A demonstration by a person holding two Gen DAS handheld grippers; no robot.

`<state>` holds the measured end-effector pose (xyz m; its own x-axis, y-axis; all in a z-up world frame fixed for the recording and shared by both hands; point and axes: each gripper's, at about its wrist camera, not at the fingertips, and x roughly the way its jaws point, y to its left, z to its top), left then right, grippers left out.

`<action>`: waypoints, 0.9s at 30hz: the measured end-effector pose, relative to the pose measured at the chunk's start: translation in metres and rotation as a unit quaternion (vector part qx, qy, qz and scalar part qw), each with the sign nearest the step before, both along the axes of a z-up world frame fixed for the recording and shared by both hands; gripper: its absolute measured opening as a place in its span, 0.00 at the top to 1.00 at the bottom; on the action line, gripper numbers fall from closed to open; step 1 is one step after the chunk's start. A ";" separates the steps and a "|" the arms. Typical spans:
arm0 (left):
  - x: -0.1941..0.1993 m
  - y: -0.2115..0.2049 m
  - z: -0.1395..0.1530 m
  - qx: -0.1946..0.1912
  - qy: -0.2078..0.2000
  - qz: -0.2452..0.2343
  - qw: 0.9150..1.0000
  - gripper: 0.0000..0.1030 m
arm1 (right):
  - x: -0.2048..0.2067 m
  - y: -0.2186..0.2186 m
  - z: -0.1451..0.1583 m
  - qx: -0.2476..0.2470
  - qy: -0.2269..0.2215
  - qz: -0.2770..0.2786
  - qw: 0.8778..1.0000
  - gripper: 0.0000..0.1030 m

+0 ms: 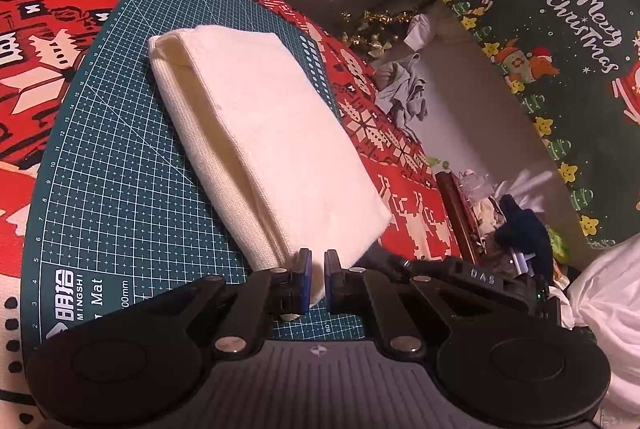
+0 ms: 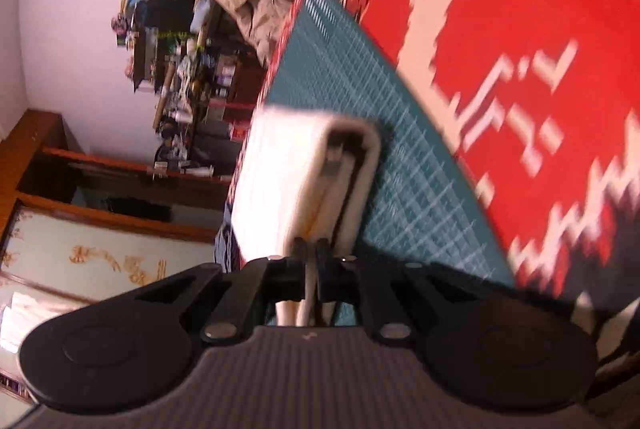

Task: Fold clothes

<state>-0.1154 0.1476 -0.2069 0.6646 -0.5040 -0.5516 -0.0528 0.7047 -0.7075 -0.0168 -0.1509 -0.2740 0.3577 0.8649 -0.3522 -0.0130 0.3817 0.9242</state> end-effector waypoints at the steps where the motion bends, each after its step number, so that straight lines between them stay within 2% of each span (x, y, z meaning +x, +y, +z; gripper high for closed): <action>1: 0.000 0.000 0.000 0.000 0.001 0.000 1.000 0.94 | 0.003 -0.003 0.000 0.000 0.000 -0.007 1.000 0.95; 11: 0.001 -0.002 0.002 0.008 0.004 -0.002 1.000 0.94 | 0.026 -0.028 0.001 -0.001 -0.004 -0.034 0.999 0.94; 17: 0.000 -0.004 0.006 0.019 0.001 -0.003 1.000 0.94 | 0.020 -0.049 0.012 -0.001 -0.010 -0.047 0.999 0.91; 20: 0.000 -0.007 0.008 0.027 -0.004 -0.009 1.000 0.94 | 0.012 -0.052 0.020 0.017 -0.015 -0.031 0.999 0.90; 27: 0.000 -0.011 0.008 0.034 -0.006 -0.017 0.999 0.94 | 0.003 -0.019 0.021 0.048 0.010 0.033 0.998 0.89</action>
